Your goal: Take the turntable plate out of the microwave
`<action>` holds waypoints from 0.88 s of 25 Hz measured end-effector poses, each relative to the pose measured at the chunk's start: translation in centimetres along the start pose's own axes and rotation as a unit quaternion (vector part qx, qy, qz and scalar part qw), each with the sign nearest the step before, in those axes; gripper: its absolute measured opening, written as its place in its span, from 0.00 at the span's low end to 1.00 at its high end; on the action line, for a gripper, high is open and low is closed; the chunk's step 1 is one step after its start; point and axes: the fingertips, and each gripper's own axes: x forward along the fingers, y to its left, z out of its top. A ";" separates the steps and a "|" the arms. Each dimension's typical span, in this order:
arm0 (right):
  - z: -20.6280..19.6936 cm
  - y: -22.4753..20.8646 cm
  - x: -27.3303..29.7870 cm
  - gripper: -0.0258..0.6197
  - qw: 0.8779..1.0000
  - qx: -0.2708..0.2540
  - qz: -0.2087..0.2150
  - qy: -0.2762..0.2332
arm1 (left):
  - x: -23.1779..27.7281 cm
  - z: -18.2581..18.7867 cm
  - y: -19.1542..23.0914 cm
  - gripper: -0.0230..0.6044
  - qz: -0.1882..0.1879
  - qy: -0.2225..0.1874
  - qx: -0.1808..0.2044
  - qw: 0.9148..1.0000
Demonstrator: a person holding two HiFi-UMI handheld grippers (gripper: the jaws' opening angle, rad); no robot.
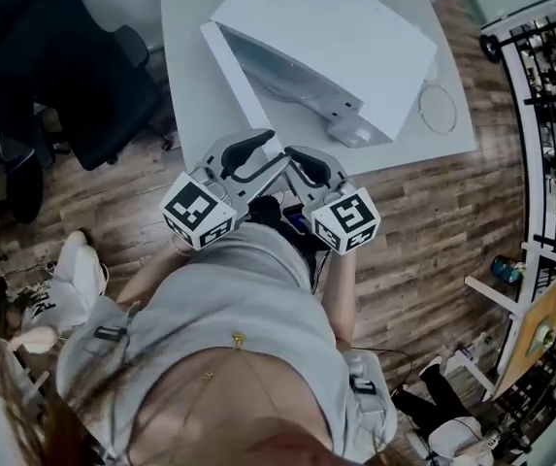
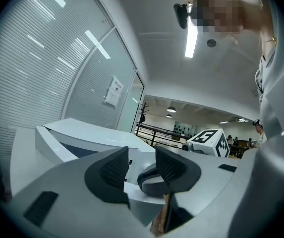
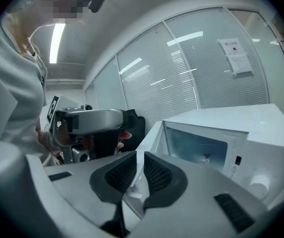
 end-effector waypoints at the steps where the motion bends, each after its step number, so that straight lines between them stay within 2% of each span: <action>1: 0.1 0.6 0.6 0.12 1.000 0.000 0.005 0.000 | -0.6 0.1 0.4 0.31 0.002 0.000 -0.001 1.000; 5: 0.5 2.9 3.1 0.12 1.000 -0.010 0.015 0.003 | -3.2 0.1 2.1 0.31 0.011 0.001 -0.007 1.000; 9: 0.7 5.3 5.6 0.12 0.999 0.006 0.038 -0.005 | -5.8 0.4 3.5 0.31 0.018 0.001 -0.009 1.000; 16: 1.5 11.0 12.7 0.10 0.991 0.054 0.119 -0.033 | -11.3 1.8 5.5 0.31 0.036 -0.001 -0.019 0.999; 22: 2.6 10.7 15.9 0.10 0.997 0.009 0.072 -0.029 | -13.9 1.2 6.4 0.31 0.046 0.010 -0.037 0.998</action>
